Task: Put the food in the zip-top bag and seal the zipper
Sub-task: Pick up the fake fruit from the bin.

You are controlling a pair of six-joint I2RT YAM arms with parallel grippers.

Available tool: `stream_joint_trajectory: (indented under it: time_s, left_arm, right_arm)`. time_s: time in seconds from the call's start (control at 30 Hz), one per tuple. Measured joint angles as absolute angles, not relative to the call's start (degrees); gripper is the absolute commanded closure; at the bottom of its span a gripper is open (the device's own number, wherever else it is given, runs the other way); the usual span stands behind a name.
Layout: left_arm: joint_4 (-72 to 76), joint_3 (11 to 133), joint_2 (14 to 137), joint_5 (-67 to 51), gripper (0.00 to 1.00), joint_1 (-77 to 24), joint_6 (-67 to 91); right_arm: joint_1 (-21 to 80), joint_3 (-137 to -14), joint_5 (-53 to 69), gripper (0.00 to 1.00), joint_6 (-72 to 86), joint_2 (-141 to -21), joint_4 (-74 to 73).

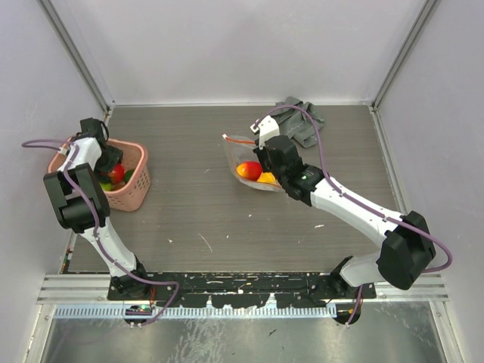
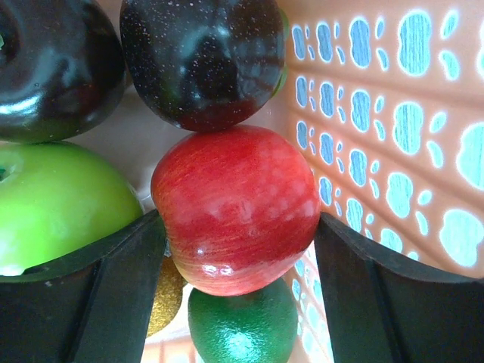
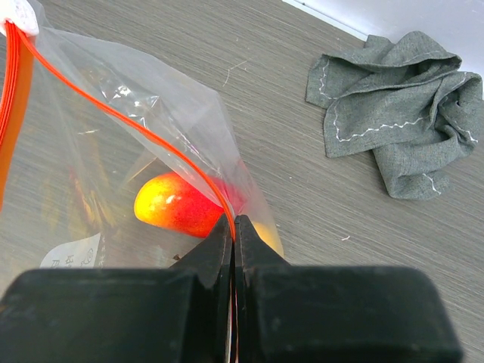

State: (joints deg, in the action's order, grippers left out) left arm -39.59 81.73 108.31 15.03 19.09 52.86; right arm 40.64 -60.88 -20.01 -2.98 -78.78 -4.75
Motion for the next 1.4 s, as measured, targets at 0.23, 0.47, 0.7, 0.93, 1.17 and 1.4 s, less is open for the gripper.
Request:
stream_joint_trajectory:
  time_s: [0.23,0.47,0.7,0.93,1.17,1.4]
  left_arm:
    - [-39.9,81.5,107.7,14.7,0.62,19.1,51.1]
    - [-41.0,77.4,101.7,14.5,0.72,19.1,51.4]
    - [-41.5,76.0,92.5,14.8,0.75,19.1,51.1]
    - [-42.8,74.2,86.6,15.2,0.77,19.1,49.9]
    - [-43.7,72.1,76.0,13.1,0.78,19.1,48.3]
    - [-43.4,70.9,66.0,6.6,0.78,19.1,45.8]
  right_arm:
    - [40.6,-60.9,-19.7,0.99,-3.0,-78.8,-4.8]
    - [40.6,-60.9,-19.3,0.99,-2.9,-78.8,-4.8]
    - [40.6,-60.9,-18.8,0.99,-2.9,-78.8,-4.8]
    - [40.6,-60.9,-18.4,0.99,-2.9,-78.8,-4.8]
    - [40.6,-60.9,-17.6,0.99,-2.5,-78.8,-4.8]
    - [40.6,-60.9,-16.8,0.99,-1.6,-78.8,-5.0]
